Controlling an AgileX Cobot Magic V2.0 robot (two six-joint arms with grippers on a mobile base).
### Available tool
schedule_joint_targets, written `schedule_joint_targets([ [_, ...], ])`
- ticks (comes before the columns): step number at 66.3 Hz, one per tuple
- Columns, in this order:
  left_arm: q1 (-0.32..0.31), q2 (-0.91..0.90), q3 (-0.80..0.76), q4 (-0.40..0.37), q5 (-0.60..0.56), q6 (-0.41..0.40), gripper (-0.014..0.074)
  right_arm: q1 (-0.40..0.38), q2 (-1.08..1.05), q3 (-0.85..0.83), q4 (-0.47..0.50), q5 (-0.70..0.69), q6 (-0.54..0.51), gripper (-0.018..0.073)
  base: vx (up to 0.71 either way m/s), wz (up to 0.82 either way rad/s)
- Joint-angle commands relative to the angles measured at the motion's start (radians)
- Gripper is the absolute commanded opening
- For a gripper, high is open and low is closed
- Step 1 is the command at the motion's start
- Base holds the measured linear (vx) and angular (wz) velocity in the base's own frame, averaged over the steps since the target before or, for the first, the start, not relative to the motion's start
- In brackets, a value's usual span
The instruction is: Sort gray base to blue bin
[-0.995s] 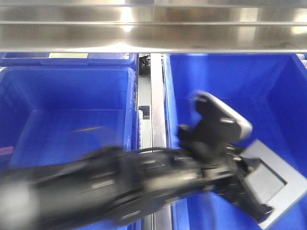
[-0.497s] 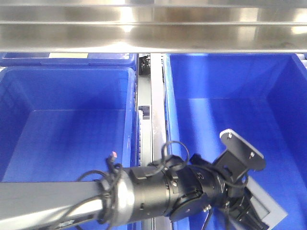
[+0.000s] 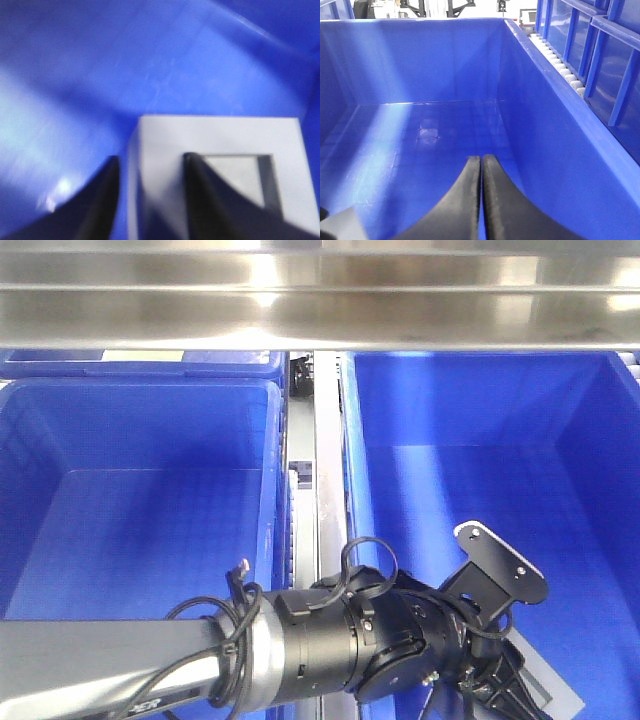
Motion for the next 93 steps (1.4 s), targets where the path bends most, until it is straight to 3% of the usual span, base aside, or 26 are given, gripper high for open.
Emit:
schedule_joint_targets([
  [1, -0.004, -0.094, -0.033, -0.006, -0.014, -0.069, 0.0356, 0.000, 0.015, 0.008, -0.007, -0.034, -0.009, -0.0005, 0.00, 0.00],
  [10, -0.006, -0.161, -0.031, 0.003, -0.013, -0.077, 0.0213, 0.000, 0.015, 0.008, -0.007, -0.034, -0.009, -0.0005, 0.00, 0.00],
  [20, -0.010, -0.245, -0.031, 0.009, -0.005, 0.013, -0.0010, 0.000, 0.015, 0.008, -0.007, -0.034, -0.009, -0.0005, 0.00, 0.00],
  [36, -0.036, -0.362, -0.013, 0.014, 0.035, 0.060, -0.0008, 0.000, 0.015, 0.008, -0.007, -0.034, -0.009, -0.0005, 0.00, 0.00],
  [51, -0.043, -0.569, 0.237, 0.021, -0.026, 0.068, -0.0008, 0.000, 0.015, 0.008, -0.007, -0.034, -0.009, -0.0005, 0.00, 0.00],
  [79, -0.042, -1.246, 0.628, 0.024, 0.021, 0.068, -0.0008, 0.000, 0.015, 0.008, -0.007, -0.034, -0.009, -0.0005, 0.00, 0.00],
  [93, -0.042, -1.579, 0.761, 0.031, 0.150, 0.066, -0.0008, 0.000, 0.015, 0.008, -0.007, -0.034, -0.009, -0.0005, 0.00, 0.00],
])
